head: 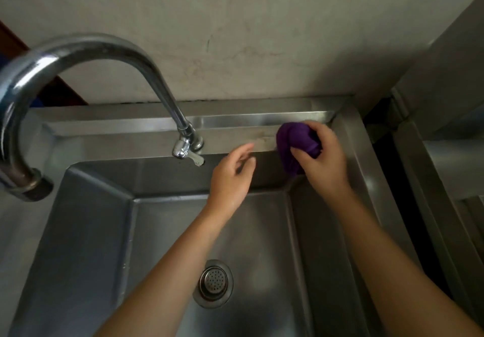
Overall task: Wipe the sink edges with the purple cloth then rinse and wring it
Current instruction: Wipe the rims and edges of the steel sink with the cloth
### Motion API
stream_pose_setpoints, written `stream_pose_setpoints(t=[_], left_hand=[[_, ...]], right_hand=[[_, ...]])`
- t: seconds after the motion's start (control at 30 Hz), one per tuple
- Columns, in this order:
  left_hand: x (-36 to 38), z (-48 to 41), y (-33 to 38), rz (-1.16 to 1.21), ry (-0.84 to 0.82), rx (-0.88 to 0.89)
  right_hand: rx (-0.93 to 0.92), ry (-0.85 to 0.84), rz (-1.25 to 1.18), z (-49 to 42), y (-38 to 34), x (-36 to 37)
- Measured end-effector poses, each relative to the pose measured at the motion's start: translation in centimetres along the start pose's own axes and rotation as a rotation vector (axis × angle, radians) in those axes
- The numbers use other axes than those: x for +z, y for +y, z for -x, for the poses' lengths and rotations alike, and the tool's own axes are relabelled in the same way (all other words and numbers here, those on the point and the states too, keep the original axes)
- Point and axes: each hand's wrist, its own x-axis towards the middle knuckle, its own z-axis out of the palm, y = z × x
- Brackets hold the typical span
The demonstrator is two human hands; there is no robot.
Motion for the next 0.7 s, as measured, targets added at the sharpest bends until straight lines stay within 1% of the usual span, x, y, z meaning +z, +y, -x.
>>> stream_pose_setpoints(t=[0.03,0.07,0.1,0.17,0.23,0.3,0.37,0.47,0.57,0.7], left_hand=[[-0.5,0.3,-1.0,-0.268,0.041,0.075],[-0.8,0.7,-2.0,-0.479,0.055,0.122],[-1.1,0.9,-2.7,-0.613,0.057,0.136],[-1.5,1.0,-4.0,-0.775,0.081,0.138],[-1.9,0.8,-5.0,-0.892,0.120,0.154],[-2.4,0.4,-5.7,-0.986,0.121,0.145],[-2.7,0.3,-6.1,-1.047,0.066,0.139],[-2.9,0.3,-6.3,-1.083,0.047,0.157],[-2.9,0.3,-6.4,-1.104,0.053,0.156],[-2.7,0.4,-6.2,-1.109,0.054,0.170]], right_hand=[[0.012,0.050,0.050,-0.5,-0.3,0.2],[0.017,0.077,0.101,-1.0,-0.7,0.5],[0.012,0.076,0.141,-1.4,-1.1,1.0],[-0.041,0.003,0.191,-2.1,-1.8,2.9],[-0.167,-0.107,0.248,-2.4,-2.2,5.6],[-0.278,-0.238,0.326,-2.5,-2.0,8.4],[-0.319,-0.314,0.382,-2.6,-1.7,10.3],[-0.366,-0.309,0.451,-3.0,-1.0,10.7],[-0.408,-0.296,0.535,-3.1,-0.3,9.2],[-0.300,-0.182,0.593,-3.0,1.5,6.7]])
